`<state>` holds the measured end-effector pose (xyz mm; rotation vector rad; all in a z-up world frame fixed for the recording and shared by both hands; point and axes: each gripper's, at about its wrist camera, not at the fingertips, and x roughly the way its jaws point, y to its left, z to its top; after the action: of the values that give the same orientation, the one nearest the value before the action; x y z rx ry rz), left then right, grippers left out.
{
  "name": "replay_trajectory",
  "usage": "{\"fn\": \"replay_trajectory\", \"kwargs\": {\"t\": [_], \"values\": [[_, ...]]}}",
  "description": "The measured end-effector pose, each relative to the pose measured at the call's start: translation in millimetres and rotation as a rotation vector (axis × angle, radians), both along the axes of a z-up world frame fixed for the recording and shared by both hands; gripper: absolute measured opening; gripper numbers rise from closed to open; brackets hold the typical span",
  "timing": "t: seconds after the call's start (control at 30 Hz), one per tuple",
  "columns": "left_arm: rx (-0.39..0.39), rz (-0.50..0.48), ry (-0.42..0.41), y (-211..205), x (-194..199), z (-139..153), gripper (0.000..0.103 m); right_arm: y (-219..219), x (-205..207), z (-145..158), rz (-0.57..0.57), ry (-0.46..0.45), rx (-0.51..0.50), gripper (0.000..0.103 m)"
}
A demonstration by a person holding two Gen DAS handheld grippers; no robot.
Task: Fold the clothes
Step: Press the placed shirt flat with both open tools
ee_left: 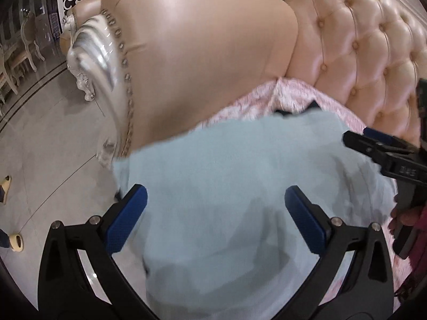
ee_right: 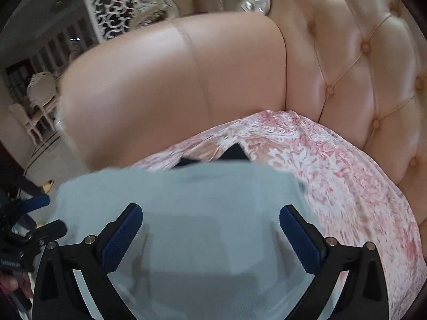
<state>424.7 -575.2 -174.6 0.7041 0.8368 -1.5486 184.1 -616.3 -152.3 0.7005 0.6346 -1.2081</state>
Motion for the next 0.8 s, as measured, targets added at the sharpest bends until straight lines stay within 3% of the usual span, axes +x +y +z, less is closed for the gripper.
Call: {"fn": "replay_trajectory", "kwargs": {"t": [0.13, 0.23, 0.57, 0.7, 0.8], "values": [[0.021, -0.003, 0.008, 16.8, 2.4, -16.9, 0.103, 23.1, -2.5, -19.4, -0.014, 0.062, 0.033, 0.103], [0.009, -0.006, 0.016, 18.9, 6.6, -17.2, 0.103, 27.8, -11.3, -29.6, -0.003, 0.021, 0.006, 0.103], [-0.003, -0.021, 0.028, 25.6, 11.4, -17.3, 0.103, 17.2, -14.7, -38.0, 0.027, 0.011, 0.044, 0.103], [0.012, -0.033, 0.049, 16.3, 7.5, -20.0, 0.103, 13.9, -15.6, -35.5, 0.035, 0.008, 0.073, 0.103], [0.020, -0.024, 0.067, 27.5, 14.9, -9.3, 0.103, 22.8, -15.7, -17.4, 0.008, 0.046, 0.074, 0.103]]}}
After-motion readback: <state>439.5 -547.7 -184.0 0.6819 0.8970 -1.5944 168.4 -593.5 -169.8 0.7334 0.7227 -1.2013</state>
